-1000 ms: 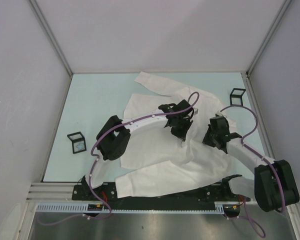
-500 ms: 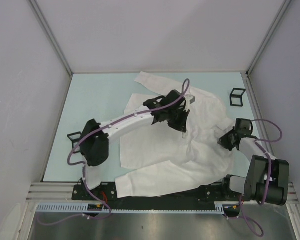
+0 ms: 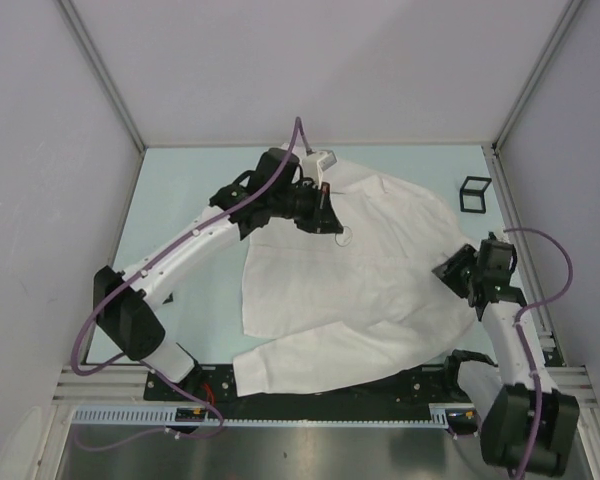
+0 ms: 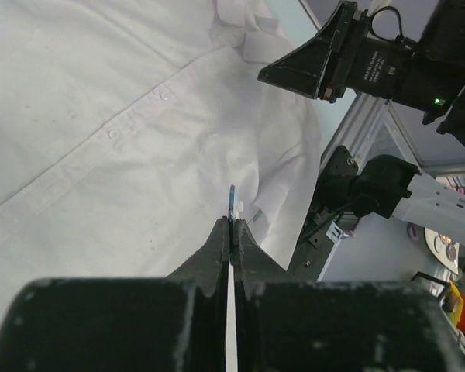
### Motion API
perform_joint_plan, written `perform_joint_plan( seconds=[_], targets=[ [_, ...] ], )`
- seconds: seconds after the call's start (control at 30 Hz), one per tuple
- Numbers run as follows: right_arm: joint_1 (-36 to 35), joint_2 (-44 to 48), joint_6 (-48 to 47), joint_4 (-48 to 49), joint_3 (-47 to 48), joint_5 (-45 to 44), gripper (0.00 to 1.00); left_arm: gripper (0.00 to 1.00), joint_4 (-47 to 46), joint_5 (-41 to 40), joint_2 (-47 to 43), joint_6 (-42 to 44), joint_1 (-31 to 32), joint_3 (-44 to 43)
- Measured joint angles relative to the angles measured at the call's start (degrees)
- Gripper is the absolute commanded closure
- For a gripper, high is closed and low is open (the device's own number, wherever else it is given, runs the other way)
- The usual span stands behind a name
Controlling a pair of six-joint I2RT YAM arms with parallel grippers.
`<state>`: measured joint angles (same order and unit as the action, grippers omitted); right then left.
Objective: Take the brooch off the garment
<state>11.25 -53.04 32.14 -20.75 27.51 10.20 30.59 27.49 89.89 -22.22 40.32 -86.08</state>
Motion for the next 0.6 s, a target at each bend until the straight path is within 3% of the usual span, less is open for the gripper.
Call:
perform_joint_plan(
  seconds=[0.13, 0.37, 0.6],
  targets=[
    [-14.12, 7.65, -3.82, 1.22, 3.28, 6.93, 0.36, 1.00, -3.98, 4.70, -2.08, 0.22, -1.46, 5.53],
    [-31.28, 5.99, -7.32, 10.88, 5.25, 25.57, 0.37, 1.00, -16.15, 11.30, -8.85, -0.90, -3.15, 18.14],
    [-37.03, 2.62, -3.72, 25.70, 5.25, 33.81, 0.46, 1.00, -30.62, 16.31, -15.23, -4.94, -3.43, 26.03]
  ],
)
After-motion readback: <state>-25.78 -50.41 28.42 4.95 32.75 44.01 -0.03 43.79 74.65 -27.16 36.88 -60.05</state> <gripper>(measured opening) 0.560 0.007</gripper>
